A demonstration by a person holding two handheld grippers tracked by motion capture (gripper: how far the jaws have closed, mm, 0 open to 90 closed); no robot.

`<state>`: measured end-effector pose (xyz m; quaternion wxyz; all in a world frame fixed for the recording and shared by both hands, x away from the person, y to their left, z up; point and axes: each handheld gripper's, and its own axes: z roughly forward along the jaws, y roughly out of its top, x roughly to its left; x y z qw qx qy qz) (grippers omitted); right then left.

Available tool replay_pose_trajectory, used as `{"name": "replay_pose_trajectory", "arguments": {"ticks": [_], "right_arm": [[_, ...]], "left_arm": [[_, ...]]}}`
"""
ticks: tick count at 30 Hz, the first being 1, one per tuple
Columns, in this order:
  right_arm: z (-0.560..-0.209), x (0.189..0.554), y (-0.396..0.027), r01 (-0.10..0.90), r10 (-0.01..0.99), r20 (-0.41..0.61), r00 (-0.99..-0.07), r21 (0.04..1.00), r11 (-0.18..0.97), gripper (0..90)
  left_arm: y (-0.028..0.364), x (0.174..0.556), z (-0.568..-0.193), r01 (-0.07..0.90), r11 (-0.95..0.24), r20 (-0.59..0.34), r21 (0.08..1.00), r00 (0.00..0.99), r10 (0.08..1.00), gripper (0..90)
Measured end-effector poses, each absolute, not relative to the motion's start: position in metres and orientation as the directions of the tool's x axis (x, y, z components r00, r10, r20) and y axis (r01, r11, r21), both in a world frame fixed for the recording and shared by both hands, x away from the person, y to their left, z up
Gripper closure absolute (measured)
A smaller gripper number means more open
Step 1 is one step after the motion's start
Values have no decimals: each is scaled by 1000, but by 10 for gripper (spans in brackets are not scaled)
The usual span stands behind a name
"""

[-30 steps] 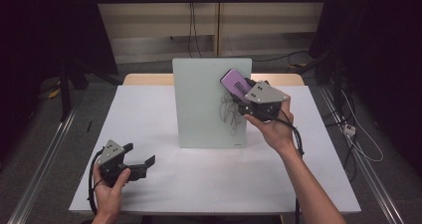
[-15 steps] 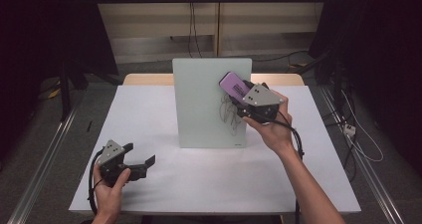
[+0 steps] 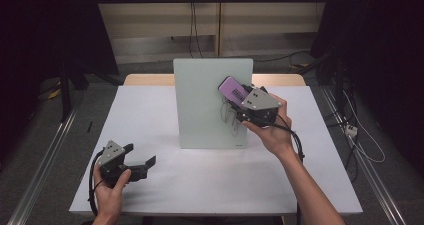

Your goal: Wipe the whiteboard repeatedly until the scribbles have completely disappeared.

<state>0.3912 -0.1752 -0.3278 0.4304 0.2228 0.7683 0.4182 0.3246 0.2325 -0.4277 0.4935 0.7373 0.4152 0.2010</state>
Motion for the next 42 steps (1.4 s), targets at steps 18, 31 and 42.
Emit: {"name": "replay_pose_trajectory", "arguments": {"ticks": [18, 31, 42], "right_arm": [[-338, 388, -171, -5, 685, -465, -560, 829, 558, 419], [-353, 385, -165, 21, 659, -423, -622, 832, 555, 418], [-353, 385, -164, 29, 650, -419, -634, 827, 562, 418]], "left_arm": [[232, 325, -428, 414, -171, -111, 894, 576, 810, 54], [232, 325, -428, 414, -172, -111, 894, 576, 810, 54], [232, 326, -429, 418, -172, -114, 892, 577, 809, 54]]}}
